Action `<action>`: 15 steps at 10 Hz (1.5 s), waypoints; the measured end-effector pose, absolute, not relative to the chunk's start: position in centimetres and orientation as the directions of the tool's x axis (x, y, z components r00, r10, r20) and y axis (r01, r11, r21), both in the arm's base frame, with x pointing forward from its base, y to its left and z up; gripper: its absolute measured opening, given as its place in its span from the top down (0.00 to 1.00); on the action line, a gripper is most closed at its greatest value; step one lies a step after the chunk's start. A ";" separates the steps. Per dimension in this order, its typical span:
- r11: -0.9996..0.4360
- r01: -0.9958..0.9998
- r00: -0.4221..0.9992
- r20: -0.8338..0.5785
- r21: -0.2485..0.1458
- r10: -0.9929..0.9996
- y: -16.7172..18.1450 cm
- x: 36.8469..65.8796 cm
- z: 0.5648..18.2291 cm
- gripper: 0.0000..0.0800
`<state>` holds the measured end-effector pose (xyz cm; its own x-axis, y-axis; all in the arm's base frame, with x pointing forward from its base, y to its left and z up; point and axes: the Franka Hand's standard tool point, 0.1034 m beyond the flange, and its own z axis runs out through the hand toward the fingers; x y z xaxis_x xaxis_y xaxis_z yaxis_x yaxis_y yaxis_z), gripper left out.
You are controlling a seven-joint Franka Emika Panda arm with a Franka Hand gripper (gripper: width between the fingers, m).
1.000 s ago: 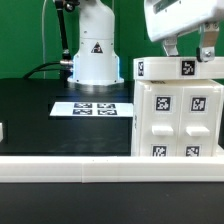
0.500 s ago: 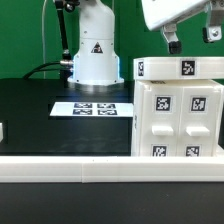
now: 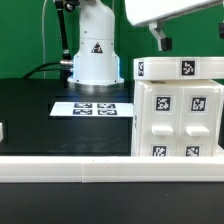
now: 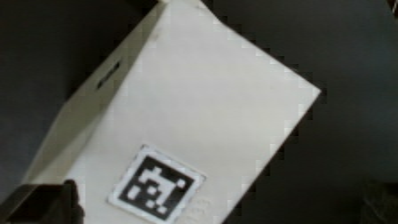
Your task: Assemble cabinet
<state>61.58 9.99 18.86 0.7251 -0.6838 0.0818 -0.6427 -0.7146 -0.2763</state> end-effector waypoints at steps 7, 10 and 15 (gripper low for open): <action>-0.985 -0.073 0.966 0.233 -0.154 -0.108 9.2 61.5 18.5 0.00; -0.951 0.307 0.922 0.255 -0.021 0.292 9.1 61.5 18.5 0.00; -0.752 0.653 0.724 0.214 0.092 0.655 9.0 61.5 18.6 0.00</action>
Offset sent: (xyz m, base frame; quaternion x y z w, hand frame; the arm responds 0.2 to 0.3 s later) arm 0.0000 0.0000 0.0000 0.0000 0.0000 -0.1938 0.9810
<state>61.48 9.04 18.58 0.7243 0.6553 0.2145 0.6528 -0.7518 0.0924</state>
